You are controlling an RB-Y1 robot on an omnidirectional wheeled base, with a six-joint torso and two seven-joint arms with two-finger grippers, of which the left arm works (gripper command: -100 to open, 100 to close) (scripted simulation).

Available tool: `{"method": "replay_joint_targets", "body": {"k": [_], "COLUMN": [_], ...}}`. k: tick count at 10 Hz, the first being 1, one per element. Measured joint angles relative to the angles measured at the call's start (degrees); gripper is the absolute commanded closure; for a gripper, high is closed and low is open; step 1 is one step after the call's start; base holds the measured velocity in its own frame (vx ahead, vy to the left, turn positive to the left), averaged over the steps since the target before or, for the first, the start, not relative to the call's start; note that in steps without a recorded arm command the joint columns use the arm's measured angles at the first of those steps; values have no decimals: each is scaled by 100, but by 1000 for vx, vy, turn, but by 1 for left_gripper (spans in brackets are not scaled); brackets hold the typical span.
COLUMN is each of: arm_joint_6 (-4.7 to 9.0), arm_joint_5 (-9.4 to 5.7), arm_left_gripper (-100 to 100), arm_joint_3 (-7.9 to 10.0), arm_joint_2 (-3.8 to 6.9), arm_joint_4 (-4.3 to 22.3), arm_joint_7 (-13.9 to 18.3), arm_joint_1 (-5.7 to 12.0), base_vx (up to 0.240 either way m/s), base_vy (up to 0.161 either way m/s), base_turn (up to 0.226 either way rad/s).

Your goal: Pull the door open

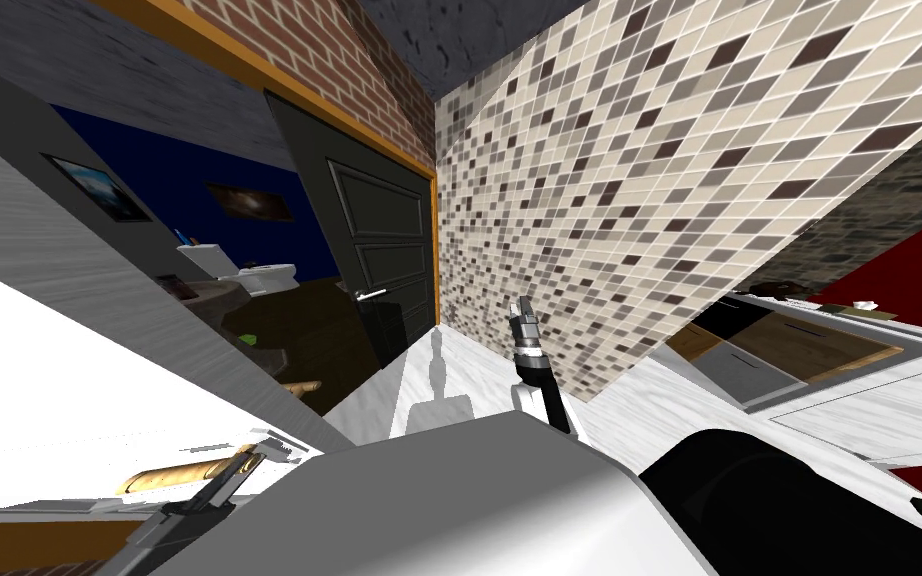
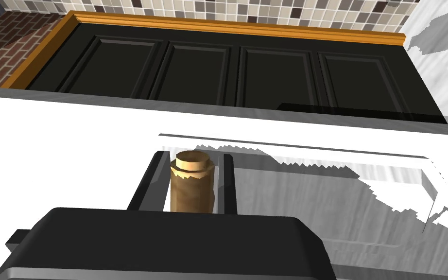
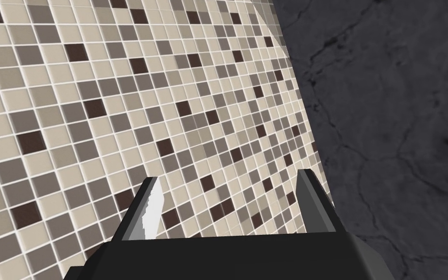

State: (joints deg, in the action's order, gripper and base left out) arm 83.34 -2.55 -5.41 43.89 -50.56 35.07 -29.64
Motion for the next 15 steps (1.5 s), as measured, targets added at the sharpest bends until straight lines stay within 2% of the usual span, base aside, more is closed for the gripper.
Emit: {"method": "replay_joint_targets", "body": {"k": [3,4,6,8,10,15], "arm_joint_6": [260,299,398,554,795,1288], "arm_joint_5": [46,59,80,109,159,299], "arm_left_gripper": [100,100,100,100,100,100], "arm_joint_3": [-12,-9,-18,-34,-63,-152], "arm_joint_2": [-11,-12,-15,-26,-33,-47], "arm_joint_4": [179,137,209,350,554,906], "arm_joint_7": [-3,-11,-9,-9,1,11], "arm_joint_1": [-23,-87,-88,-82,-95,-264], "base_vx": [15,6,2,-7,-31,-84], "base_vy": [4,13,9,22,44,99], "base_turn": [-16,-6,-6,-1,11,41]}}
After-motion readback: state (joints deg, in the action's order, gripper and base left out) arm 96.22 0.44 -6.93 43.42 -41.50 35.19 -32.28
